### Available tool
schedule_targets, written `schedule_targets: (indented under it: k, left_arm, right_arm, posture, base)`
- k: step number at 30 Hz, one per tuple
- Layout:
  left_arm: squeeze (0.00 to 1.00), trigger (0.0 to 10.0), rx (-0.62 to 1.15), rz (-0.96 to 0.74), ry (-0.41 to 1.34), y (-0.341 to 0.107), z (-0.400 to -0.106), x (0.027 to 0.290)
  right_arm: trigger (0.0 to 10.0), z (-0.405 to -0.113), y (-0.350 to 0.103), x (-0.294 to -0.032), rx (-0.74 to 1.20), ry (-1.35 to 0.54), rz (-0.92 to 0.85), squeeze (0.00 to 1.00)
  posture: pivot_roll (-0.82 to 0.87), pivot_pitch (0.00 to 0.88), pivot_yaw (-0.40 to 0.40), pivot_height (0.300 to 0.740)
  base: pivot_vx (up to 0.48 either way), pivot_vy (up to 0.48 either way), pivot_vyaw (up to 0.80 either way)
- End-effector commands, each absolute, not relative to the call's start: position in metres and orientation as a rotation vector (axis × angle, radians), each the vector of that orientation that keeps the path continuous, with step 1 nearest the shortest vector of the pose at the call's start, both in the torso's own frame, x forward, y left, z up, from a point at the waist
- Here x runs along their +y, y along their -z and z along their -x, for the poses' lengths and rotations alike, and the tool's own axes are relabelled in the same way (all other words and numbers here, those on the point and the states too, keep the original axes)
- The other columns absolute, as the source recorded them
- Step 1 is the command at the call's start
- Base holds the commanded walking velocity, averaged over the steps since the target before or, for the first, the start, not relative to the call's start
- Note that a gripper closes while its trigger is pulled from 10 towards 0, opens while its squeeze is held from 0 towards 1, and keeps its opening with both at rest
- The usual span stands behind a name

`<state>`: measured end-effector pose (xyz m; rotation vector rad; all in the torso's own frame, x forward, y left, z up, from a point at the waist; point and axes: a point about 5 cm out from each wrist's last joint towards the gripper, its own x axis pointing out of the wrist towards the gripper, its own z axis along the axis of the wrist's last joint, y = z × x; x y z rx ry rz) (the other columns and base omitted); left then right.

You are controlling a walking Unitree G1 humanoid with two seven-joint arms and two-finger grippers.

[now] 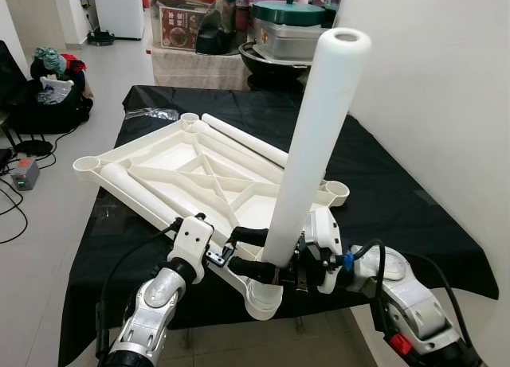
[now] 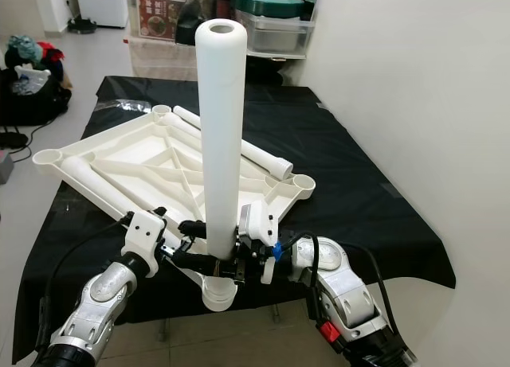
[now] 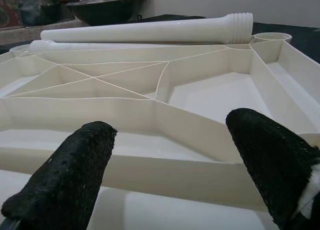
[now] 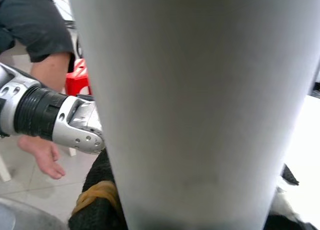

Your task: Building children table

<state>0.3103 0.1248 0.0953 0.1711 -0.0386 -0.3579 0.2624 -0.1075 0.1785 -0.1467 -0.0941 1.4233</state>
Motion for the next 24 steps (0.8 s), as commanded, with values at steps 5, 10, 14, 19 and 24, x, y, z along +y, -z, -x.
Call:
schedule_targets:
  k: [5, 10, 14, 19, 24]
  left_arm:
    - [0.00, 10.0, -0.014, -0.180, 0.373, -0.090, -0.309, 0.123]
    - [0.00, 10.0, -0.012, -0.180, 0.374, -0.090, -0.309, 0.123]
    - [0.00, 10.0, -0.011, -0.181, 0.374, -0.090, -0.309, 0.123]
    - [0.00, 10.0, -0.007, -0.182, 0.377, -0.089, -0.308, 0.123]
    - [0.00, 10.0, -0.006, -0.184, 0.377, -0.089, -0.309, 0.123]
  right_arm:
    - [10.0, -0.255, -0.121, -0.111, 0.264, -1.427, 0.064, 0.00]
    - [10.0, -0.278, -0.108, -0.114, 0.331, -1.167, 0.098, 0.00]
    - [10.0, -0.291, -0.100, -0.117, 0.372, -1.009, 0.086, 0.00]
    - [10.0, -0.306, -0.083, -0.130, 0.448, -0.709, 0.042, 0.00]
    - [10.0, -0.314, -0.075, -0.145, 0.462, -0.481, 0.009, 0.00]
  posture:
    - [0.04, 0.000, -0.127, 0.740]
    - [0.04, 0.000, -0.127, 0.740]
    - [0.04, 0.000, -0.125, 0.740]
    - [0.04, 0.000, -0.122, 0.740]
    - [0.04, 0.000, -0.122, 0.740]
  base:
    - [0.000, 0.000, 0.00]
    - [0.000, 0.000, 0.00]
    - [0.000, 0.000, 0.00]
    - [0.000, 0.000, 0.00]
    - [0.000, 0.000, 0.00]
